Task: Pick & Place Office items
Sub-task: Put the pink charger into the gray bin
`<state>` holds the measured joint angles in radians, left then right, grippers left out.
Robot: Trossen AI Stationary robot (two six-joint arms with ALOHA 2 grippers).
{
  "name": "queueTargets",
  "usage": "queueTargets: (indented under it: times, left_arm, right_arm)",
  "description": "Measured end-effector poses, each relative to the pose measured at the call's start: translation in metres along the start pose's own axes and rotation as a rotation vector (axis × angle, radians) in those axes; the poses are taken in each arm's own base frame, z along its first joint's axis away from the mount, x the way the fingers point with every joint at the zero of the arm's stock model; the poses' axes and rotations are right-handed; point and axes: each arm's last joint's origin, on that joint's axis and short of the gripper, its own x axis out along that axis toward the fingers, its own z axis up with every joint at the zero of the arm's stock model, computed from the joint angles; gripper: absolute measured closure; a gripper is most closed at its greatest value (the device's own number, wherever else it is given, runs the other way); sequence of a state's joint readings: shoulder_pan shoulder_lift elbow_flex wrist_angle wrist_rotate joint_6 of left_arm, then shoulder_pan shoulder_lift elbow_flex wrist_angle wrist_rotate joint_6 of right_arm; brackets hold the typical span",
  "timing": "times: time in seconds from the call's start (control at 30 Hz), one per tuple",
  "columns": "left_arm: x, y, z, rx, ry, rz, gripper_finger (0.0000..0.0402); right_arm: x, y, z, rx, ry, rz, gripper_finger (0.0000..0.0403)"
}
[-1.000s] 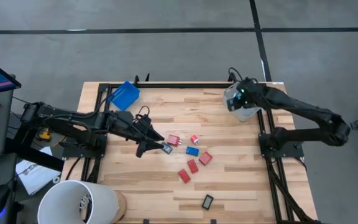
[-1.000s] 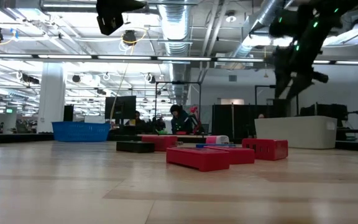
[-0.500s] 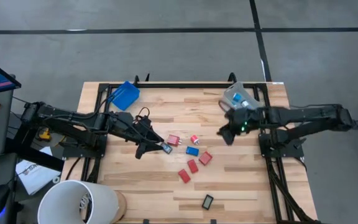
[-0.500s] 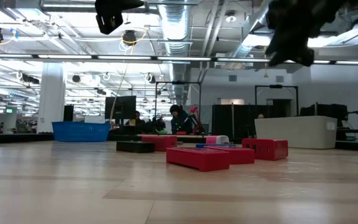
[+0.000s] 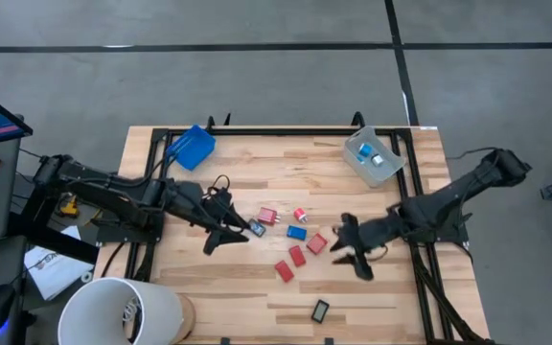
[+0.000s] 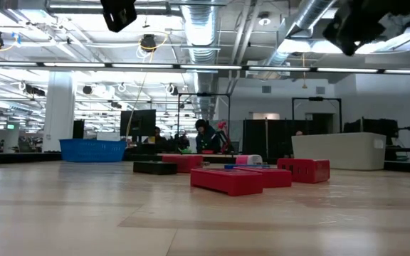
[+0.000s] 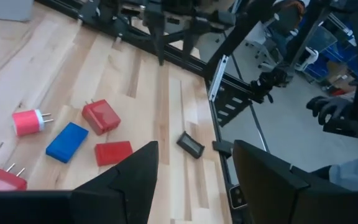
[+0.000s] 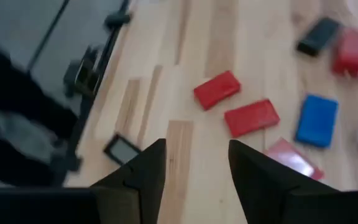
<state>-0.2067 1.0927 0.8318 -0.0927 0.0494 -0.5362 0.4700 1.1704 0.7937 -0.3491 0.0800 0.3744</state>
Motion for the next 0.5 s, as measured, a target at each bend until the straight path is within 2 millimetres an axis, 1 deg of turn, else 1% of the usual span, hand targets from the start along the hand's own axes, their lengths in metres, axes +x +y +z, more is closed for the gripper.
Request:
queueTargets:
  times: [0.07, 0.13, 0.23, 0.3, 0.43, 0.5]
  left_arm:
    - [0.000, 0.000, 0.000, 0.000, 0.000, 0.000, 0.0198]
    - [0.000, 0.000, 0.000, -0.003, 0.000, 0.001, 0.0198]
    - [0.000, 0.000, 0.000, -0.005, -0.002, 0.005, 0.0198]
    - [0.000, 0.000, 0.000, -0.019, -0.002, 0.005, 0.0198]
    - [0.000, -0.001, -0.001, -0.027, 0.000, 0.002, 0.0198]
    - [0.000, -0.001, -0.001, -0.028, 0.000, 0.001, 0.0198]
  right_arm:
    - [0.006, 0.003, -0.002, -0.095, 0.012, -0.017, 0.0230]
    - [0.013, 0.002, -0.004, -0.137, 0.025, -0.069, 0.0223]
    - [0.023, -0.008, -0.004, -0.095, 0.047, -0.138, 0.0210]
    - [0.030, -0.017, -0.005, -0.051, 0.084, -0.134, 0.0194]
    - [0.041, -0.031, -0.005, -0.011, 0.139, -0.124, 0.0148]
    - [0.044, -0.036, -0.005, -0.023, 0.146, -0.133, 0.0124]
